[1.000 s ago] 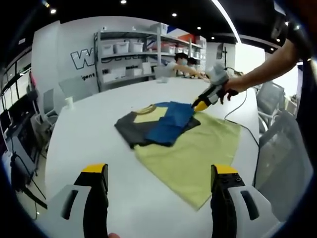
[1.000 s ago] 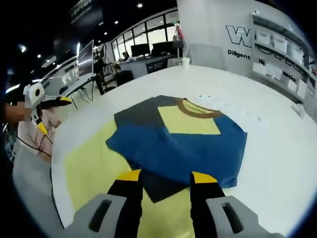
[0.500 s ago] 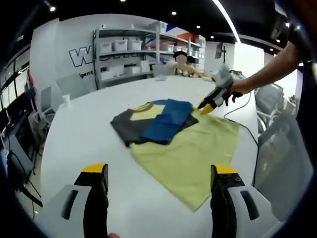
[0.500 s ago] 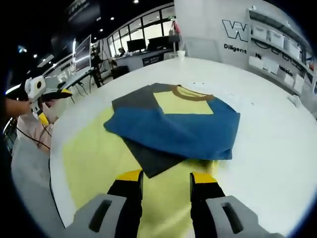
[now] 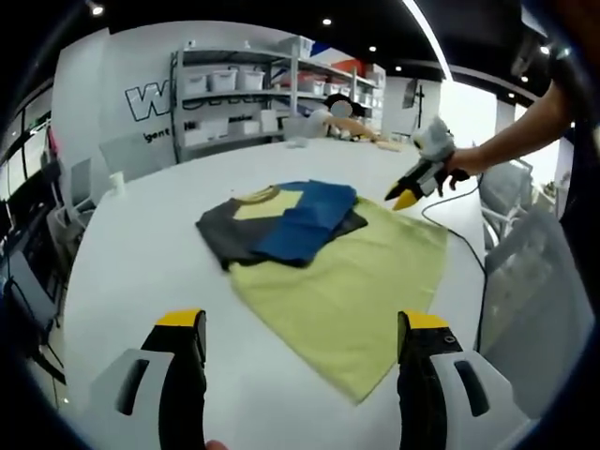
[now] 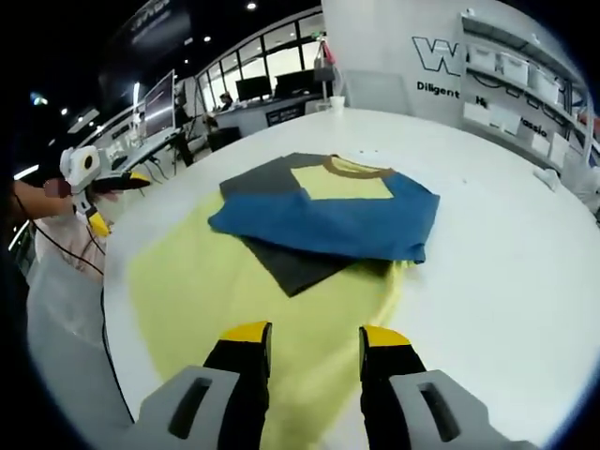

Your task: Fold the garment on the visible template until the final outline fits inside the template.

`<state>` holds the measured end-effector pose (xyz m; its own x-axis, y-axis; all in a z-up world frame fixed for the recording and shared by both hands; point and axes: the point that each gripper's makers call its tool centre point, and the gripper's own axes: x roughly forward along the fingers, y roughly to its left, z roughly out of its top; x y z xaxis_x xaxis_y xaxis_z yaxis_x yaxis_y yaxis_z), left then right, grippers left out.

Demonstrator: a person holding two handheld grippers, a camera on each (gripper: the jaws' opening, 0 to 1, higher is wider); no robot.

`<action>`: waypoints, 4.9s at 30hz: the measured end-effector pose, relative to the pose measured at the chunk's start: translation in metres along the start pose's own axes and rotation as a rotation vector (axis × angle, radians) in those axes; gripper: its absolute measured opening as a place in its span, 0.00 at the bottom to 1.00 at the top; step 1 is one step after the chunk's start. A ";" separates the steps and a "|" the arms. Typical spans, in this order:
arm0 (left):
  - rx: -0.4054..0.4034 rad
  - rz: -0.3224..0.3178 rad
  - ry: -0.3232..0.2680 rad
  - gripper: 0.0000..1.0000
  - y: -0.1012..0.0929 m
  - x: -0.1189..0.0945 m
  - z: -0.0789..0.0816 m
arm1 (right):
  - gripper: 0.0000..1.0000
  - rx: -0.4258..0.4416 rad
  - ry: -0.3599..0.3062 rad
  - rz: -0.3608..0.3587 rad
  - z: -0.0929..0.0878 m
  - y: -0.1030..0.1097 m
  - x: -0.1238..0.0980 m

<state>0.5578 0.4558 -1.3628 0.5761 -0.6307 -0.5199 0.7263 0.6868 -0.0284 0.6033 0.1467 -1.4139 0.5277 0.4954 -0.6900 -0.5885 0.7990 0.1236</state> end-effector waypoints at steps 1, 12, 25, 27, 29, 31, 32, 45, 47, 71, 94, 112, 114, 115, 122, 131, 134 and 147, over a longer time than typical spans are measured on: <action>0.002 -0.001 0.001 0.83 -0.001 0.001 -0.001 | 0.32 -0.005 0.003 0.002 -0.002 0.001 -0.001; 0.022 -0.034 0.030 0.82 -0.015 0.008 -0.017 | 0.33 -0.003 0.025 0.007 -0.032 0.010 -0.020; 0.077 -0.066 0.069 0.80 -0.028 0.011 -0.032 | 0.34 -0.004 0.036 0.018 -0.061 0.024 -0.039; 0.080 -0.071 0.073 0.79 -0.030 0.011 -0.035 | 0.34 0.002 0.037 0.021 -0.065 0.028 -0.043; 0.088 -0.080 0.079 0.79 -0.033 0.011 -0.037 | 0.34 -0.003 0.043 0.022 -0.069 0.030 -0.045; 0.097 -0.088 0.083 0.77 -0.035 0.011 -0.039 | 0.34 -0.014 0.049 0.024 -0.074 0.033 -0.047; 0.098 -0.090 0.085 0.77 -0.036 0.011 -0.040 | 0.34 -0.016 0.053 0.024 -0.076 0.034 -0.049; 0.102 -0.104 0.111 0.60 -0.043 0.010 -0.051 | 0.32 0.005 0.059 0.007 -0.089 0.034 -0.059; 0.104 -0.102 0.122 0.57 -0.043 0.010 -0.055 | 0.32 0.007 0.059 0.007 -0.091 0.035 -0.059; -0.058 -0.094 0.264 0.10 -0.038 0.005 -0.091 | 0.19 0.101 0.054 0.000 -0.103 0.044 -0.061; -0.222 -0.072 0.297 0.03 -0.035 -0.003 -0.079 | 0.00 0.149 0.088 0.014 -0.108 0.051 -0.064; -0.228 -0.078 0.260 0.03 -0.035 -0.021 -0.039 | 0.00 0.162 0.050 0.027 -0.084 0.056 -0.087; -0.222 -0.074 0.247 0.03 -0.031 -0.022 -0.032 | 0.00 0.161 0.037 0.028 -0.076 0.053 -0.090; -0.222 -0.073 0.240 0.03 -0.029 -0.022 -0.027 | 0.00 0.159 0.032 0.027 -0.073 0.052 -0.091; -0.193 -0.067 0.204 0.03 -0.022 -0.021 -0.005 | 0.00 0.108 -0.003 0.020 -0.043 0.044 -0.099; -0.183 -0.061 0.166 0.03 -0.007 -0.019 0.016 | 0.00 0.037 -0.029 0.014 -0.009 0.031 -0.102; -0.165 -0.056 0.157 0.03 -0.003 -0.018 0.023 | 0.00 0.008 -0.040 0.010 0.005 0.025 -0.101; -0.125 -0.025 0.112 0.03 0.028 -0.004 0.058 | 0.00 -0.089 -0.093 -0.020 0.063 0.000 -0.093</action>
<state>0.5978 0.4566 -1.3122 0.5081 -0.6088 -0.6093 0.6835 0.7155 -0.1448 0.5932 0.1220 -1.3051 0.5918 0.5130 -0.6218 -0.6275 0.7774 0.0441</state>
